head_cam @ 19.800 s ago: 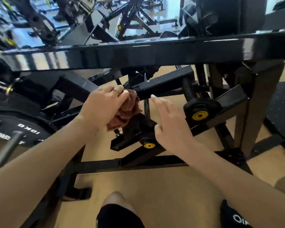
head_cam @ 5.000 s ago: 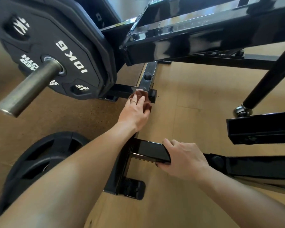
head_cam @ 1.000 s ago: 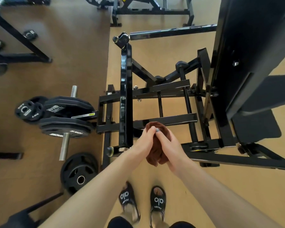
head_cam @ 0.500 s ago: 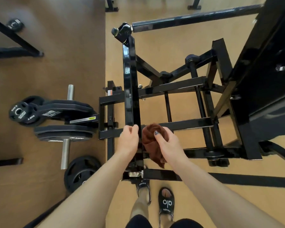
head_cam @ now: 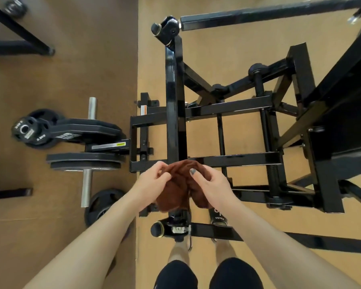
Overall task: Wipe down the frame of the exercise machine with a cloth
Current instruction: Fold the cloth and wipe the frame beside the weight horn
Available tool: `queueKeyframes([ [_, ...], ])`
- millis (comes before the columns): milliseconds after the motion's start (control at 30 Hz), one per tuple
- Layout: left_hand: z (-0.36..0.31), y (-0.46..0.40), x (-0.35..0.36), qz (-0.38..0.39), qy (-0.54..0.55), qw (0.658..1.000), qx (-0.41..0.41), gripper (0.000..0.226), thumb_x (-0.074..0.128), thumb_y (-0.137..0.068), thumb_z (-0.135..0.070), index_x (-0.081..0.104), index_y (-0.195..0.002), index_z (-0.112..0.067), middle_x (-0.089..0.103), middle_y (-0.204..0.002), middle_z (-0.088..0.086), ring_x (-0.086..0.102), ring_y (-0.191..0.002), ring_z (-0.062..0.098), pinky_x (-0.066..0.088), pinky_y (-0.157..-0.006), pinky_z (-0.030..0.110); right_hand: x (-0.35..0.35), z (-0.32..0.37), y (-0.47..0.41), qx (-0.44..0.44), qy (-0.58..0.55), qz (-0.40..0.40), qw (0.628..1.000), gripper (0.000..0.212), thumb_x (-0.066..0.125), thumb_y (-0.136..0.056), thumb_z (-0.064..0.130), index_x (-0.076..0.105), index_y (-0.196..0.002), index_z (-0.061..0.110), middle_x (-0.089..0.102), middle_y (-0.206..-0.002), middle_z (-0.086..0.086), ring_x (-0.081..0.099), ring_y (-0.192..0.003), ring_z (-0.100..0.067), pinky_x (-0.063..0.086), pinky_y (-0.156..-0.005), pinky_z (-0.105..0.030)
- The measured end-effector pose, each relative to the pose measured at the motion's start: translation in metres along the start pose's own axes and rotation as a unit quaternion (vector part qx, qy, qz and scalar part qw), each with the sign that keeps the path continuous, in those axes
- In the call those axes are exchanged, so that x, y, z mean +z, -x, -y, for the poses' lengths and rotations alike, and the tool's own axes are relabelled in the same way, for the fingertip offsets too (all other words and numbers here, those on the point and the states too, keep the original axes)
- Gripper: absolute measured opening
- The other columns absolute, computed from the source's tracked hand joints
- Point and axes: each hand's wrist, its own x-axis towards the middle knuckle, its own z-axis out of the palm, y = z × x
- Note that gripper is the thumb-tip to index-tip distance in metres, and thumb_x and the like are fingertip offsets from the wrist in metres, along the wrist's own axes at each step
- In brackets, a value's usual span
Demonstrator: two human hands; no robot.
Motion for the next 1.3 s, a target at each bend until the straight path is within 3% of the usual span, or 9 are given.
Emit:
queueKeyframes([
  [167, -0.002, -0.006, -0.006, -0.088, -0.260, 0.959, 0.075, 0.014, 0.045, -0.104, -0.042, 0.054, -0.094, -0.039, 0.063, -0.090, -0.014, 0.062, -0.086, 0.009, 0.047, -0.068, 0.026, -0.008, -0.008, -0.011, -0.005, 0.098, 0.042, 0.994, 0.037, 0.061, -0.098, 0.047, 0.063, -0.131, 0.029, 0.068, -0.118, 0.007, 0.064, -0.106, -0.013, 0.060, -0.092, -0.035],
  [300, -0.002, -0.017, 0.010, -0.140, -0.398, 0.907, 0.008, 0.034, 0.042, -0.104, -0.041, 0.050, -0.136, -0.031, 0.056, -0.138, 0.002, 0.051, -0.128, 0.026, 0.039, -0.110, 0.047, -0.007, -0.009, -0.028, 0.001, 0.178, 0.039, 0.983, 0.036, 0.058, -0.102, 0.043, 0.059, -0.134, 0.026, 0.064, -0.123, 0.004, 0.061, -0.106, -0.016, 0.056, -0.093, -0.034],
  [433, -0.003, -0.021, 0.045, -0.162, -0.136, 0.969, -0.131, 0.059, 0.041, -0.103, -0.056, 0.031, -0.153, -0.025, 0.038, -0.152, 0.012, 0.043, -0.136, 0.033, 0.043, -0.110, 0.052, 0.010, -0.019, -0.039, 0.027, 0.246, -0.011, 0.969, 0.053, 0.049, -0.103, 0.054, 0.043, -0.150, 0.031, 0.046, -0.148, -0.006, 0.046, -0.134, -0.027, 0.048, -0.110, -0.048],
  [600, 0.009, -0.022, 0.075, -0.135, 0.050, 0.983, -0.115, 0.048, 0.032, -0.108, -0.053, 0.035, -0.149, -0.029, 0.047, -0.147, 0.006, 0.055, -0.124, 0.026, 0.050, -0.103, 0.045, 0.035, -0.030, -0.026, -0.011, 0.313, -0.179, 0.933, 0.062, 0.043, -0.103, 0.055, 0.025, -0.156, 0.028, 0.034, -0.147, -0.008, 0.038, -0.133, -0.024, 0.045, -0.106, -0.038],
  [733, 0.014, -0.032, 0.066, -0.151, 0.182, 0.960, -0.151, 0.034, 0.029, -0.109, -0.053, 0.056, -0.122, -0.037, 0.062, -0.130, 0.002, 0.060, -0.111, 0.017, 0.050, -0.102, 0.043, 0.060, -0.036, -0.010, -0.066, 0.209, -0.080, 0.972, 0.056, 0.039, -0.103, 0.057, 0.016, -0.151, 0.041, 0.029, -0.140, 0.004, 0.040, -0.131, -0.019, 0.050, -0.105, -0.038],
  [833, 0.018, -0.032, 0.062, -0.203, 0.308, 0.904, -0.215, 0.059, 0.024, -0.102, -0.066, 0.045, -0.149, -0.036, 0.056, -0.142, 0.000, 0.054, -0.130, 0.027, 0.042, -0.113, 0.054, 0.078, -0.038, -0.015, -0.051, 0.276, -0.010, 0.960, 0.079, 0.035, -0.101, 0.064, -0.014, -0.157, 0.036, 0.013, -0.163, -0.003, 0.018, -0.152, -0.028, 0.030, -0.123, -0.048],
  [933, 0.019, -0.032, 0.064, -0.240, 0.334, 0.888, -0.208, 0.064, 0.023, -0.100, -0.066, 0.036, -0.155, -0.036, 0.047, -0.153, 0.000, 0.046, -0.139, 0.027, 0.037, -0.117, 0.054, 0.087, -0.031, -0.036, -0.037, 0.328, -0.041, 0.943, 0.089, 0.038, -0.100, 0.065, -0.024, -0.154, 0.030, 0.009, -0.168, -0.013, 0.013, -0.156, -0.034, 0.020, -0.127, -0.048],
  [1133, 0.013, -0.032, 0.079, -0.294, 0.349, 0.863, -0.216, 0.057, 0.020, -0.106, -0.057, 0.038, -0.154, -0.032, 0.049, -0.150, 0.003, 0.046, -0.137, 0.028, 0.037, -0.116, 0.052, 0.090, -0.019, -0.079, -0.103, 0.293, -0.109, 0.944, 0.090, 0.047, -0.099, 0.060, -0.014, -0.157, 0.028, 0.027, -0.160, -0.013, 0.037, -0.145, -0.029, 0.044, -0.114, -0.044],
  [1300, 0.019, -0.042, 0.100, -0.241, 0.360, 0.856, -0.283, 0.069, 0.013, -0.106, -0.062, 0.042, -0.153, -0.022, 0.048, -0.154, 0.010, 0.042, -0.142, 0.034, 0.030, -0.118, 0.050, 0.082, 0.013, -0.129, -0.163, 0.236, -0.148, 0.947, 0.082, 0.045, -0.102, 0.056, -0.002, -0.162, 0.025, 0.031, -0.155, -0.013, 0.043, -0.137, -0.027, 0.047, -0.108, -0.038],
])
